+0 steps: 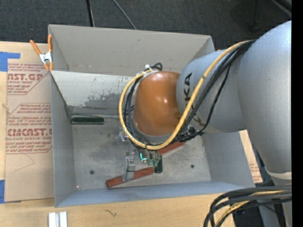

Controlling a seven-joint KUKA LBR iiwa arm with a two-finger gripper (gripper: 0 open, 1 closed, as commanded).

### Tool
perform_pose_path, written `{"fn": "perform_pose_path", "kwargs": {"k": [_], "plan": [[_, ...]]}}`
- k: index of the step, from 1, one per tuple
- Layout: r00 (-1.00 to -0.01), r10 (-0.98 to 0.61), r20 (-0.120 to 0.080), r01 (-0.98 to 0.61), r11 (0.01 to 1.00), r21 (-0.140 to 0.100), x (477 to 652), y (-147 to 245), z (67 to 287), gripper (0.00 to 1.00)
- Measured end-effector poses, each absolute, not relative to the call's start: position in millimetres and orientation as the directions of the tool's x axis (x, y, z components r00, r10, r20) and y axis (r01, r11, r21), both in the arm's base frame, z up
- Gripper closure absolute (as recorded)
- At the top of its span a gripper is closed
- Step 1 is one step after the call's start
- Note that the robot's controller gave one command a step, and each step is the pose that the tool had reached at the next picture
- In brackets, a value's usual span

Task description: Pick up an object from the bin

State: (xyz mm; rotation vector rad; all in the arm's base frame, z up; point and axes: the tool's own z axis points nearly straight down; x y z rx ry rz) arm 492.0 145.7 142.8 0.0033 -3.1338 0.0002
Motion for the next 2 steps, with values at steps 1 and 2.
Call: {"fn": "perform_pose_path", "kwargs": {"k": [1, 2], "plan": [[-1.000, -0.026, -0.008, -0.026, 1.000, -0.001, 482.0, 74, 68, 0.00], [-1.000, 0.014, -0.003, 0.014, 1.000, 0.002, 488.1, 77, 101, 0.00]]}}
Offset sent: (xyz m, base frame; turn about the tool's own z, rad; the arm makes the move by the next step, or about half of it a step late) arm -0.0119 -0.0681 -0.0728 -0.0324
